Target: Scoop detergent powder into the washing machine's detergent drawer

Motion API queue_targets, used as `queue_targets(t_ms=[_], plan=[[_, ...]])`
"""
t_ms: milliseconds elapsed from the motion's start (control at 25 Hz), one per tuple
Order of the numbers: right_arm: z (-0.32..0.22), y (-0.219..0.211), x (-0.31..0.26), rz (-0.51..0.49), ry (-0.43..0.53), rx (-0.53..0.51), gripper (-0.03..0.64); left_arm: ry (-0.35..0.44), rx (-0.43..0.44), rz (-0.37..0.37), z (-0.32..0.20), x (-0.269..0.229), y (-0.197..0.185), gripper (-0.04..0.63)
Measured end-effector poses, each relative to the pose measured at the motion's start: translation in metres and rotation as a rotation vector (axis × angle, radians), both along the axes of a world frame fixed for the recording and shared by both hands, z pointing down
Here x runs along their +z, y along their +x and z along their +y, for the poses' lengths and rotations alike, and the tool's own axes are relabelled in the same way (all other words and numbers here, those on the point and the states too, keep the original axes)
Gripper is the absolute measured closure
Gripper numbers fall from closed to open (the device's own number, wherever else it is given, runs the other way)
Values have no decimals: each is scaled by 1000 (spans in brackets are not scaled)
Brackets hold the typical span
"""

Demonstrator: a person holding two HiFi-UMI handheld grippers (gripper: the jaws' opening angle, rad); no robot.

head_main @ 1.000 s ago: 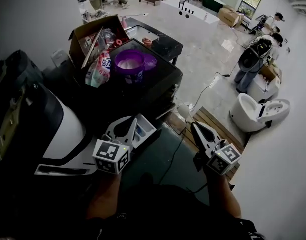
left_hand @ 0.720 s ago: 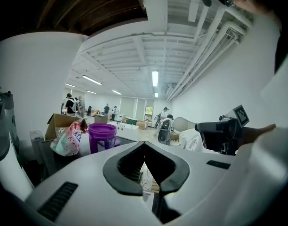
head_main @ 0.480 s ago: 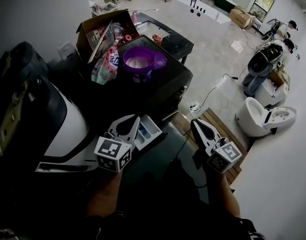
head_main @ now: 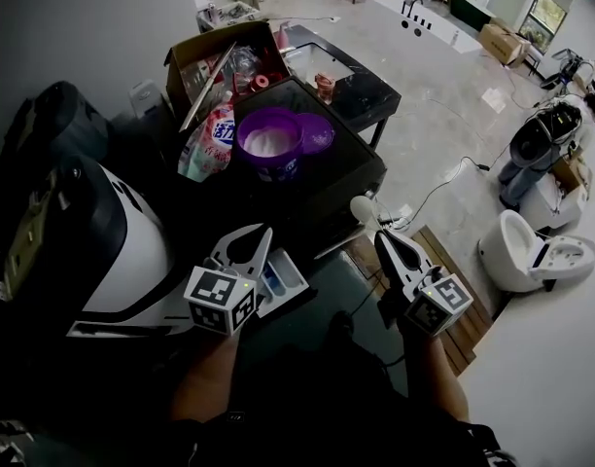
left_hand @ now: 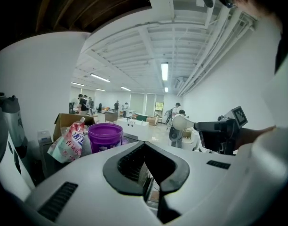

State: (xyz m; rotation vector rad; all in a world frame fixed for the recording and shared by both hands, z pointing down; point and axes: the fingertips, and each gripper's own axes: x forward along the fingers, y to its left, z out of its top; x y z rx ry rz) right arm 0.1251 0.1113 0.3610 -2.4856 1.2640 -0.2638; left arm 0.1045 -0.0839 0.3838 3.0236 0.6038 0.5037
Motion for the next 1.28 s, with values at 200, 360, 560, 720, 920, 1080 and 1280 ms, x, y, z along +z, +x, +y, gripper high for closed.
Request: queue_targets(t_ms=[200, 360, 560, 720, 920, 1080, 1280], plan=[[16, 45, 5, -15, 22, -55, 597, 10, -70, -20, 15, 3, 31, 588], [22, 70, 5, -28, 30, -126, 597, 22, -149, -34, 22, 1, 45, 588], [16, 93, 10, -36, 24, -219, 597, 36, -225, -34, 28, 0, 52, 588], [-8, 106, 14, -54, 34, -278, 598, 38, -265, -48, 19, 3, 49, 588], [-58, 117, 14, -40, 5, -345, 597, 9, -327, -44, -22, 8, 51, 588], [-98, 123, 5, -16, -32, -369, 597, -16, -349, 0, -57, 4, 53, 588], [-137, 124, -6, 35, -107, -418, 597, -64, -389, 12, -93, 8, 51, 588]])
